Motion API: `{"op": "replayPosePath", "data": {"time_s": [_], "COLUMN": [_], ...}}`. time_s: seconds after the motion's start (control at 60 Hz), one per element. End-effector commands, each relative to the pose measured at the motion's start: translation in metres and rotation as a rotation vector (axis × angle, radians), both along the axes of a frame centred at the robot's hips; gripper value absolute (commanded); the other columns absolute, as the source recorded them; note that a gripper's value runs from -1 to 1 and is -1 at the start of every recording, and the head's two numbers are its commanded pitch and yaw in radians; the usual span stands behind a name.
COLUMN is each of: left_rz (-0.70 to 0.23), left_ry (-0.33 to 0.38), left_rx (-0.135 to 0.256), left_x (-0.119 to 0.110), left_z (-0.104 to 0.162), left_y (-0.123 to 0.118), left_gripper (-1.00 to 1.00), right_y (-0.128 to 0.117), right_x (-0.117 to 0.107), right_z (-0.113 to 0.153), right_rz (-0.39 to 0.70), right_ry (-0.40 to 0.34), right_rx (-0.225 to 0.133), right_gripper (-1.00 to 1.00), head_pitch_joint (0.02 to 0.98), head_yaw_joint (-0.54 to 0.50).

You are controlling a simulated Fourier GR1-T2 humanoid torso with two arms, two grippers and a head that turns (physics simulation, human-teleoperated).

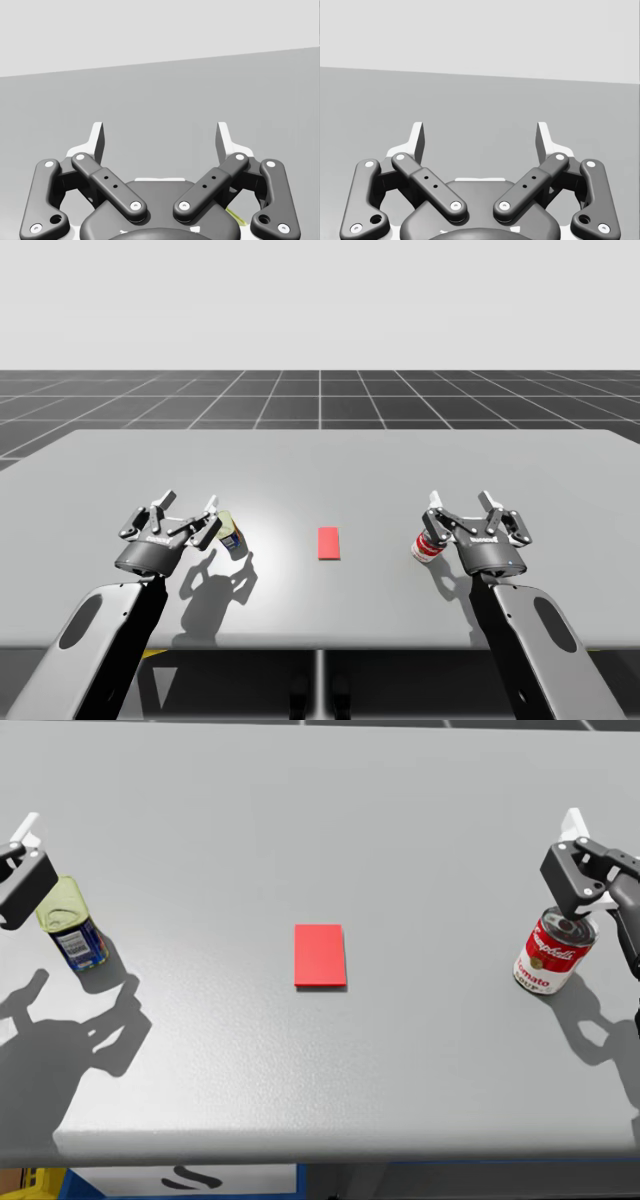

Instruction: Look at the card. If it is red, pick the object on the left. If it is green, pick the object on the right.

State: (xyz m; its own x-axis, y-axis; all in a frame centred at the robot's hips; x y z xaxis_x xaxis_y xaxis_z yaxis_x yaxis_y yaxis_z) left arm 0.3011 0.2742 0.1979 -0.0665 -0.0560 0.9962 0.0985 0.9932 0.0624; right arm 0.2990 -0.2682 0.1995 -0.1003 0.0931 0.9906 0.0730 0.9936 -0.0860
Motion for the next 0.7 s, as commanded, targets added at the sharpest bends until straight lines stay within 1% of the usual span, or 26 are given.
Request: {"op": "replayPosePath", "data": {"time_s": [0.017, 0.117, 0.233, 0.267, 0.4, 0.533, 0.7], "left_rz": [-0.002, -0.001, -0.001, -0.002, -0.001, -0.001, -0.001], "left_ry": [-0.003, -0.003, -0.001, 0.000, 0.001, 0.001, 0.002], "left_rx": [-0.003, -0.004, -0.004, -0.002, -0.003, -0.004, -0.004], "left_x": [-0.0002, -0.0002, -0.0005, -0.0003, -0.0004, -0.0002, -0.0002], "left_z": [0.0014, 0.0016, 0.0014, 0.0011, 0.0009, 0.0008, 0.0004], "left_y": [-0.0002, 0.0000, -0.0005, -0.0006, -0.0004, -0.0003, -0.0013], "left_gripper": [-1.00, -1.00, -1.00, -1.00, -1.00, -1.00, -1.00], "right_y": [0.0000, 0.0005, 0.0008, 0.0006, 0.0019, 0.0033, 0.0033], "right_x": [-0.0002, -0.0003, -0.0007, -0.0008, -0.0014, -0.0013, -0.0017], "right_z": [0.0003, 0.0002, 0.0002, 0.0004, 0.0001, -0.0004, -0.0005], "right_rz": [-0.001, 0.000, 0.001, 0.000, -0.001, -0.001, -0.001], "right_ry": [-0.001, -0.001, -0.002, -0.003, -0.004, -0.005, -0.005], "right_rx": [-0.002, -0.006, -0.009, -0.011, -0.013, -0.015, -0.014], "right_gripper": [-1.00, -1.00, -1.00, -1.00, -1.00, -1.00, -1.00], "head_pitch_joint": [0.877, 0.869, 0.858, 0.854, 0.847, 0.842, 0.835], "head_yaw_joint": [-0.03, -0.01, 0.07, 0.11, 0.22, 0.32, 0.38]}}
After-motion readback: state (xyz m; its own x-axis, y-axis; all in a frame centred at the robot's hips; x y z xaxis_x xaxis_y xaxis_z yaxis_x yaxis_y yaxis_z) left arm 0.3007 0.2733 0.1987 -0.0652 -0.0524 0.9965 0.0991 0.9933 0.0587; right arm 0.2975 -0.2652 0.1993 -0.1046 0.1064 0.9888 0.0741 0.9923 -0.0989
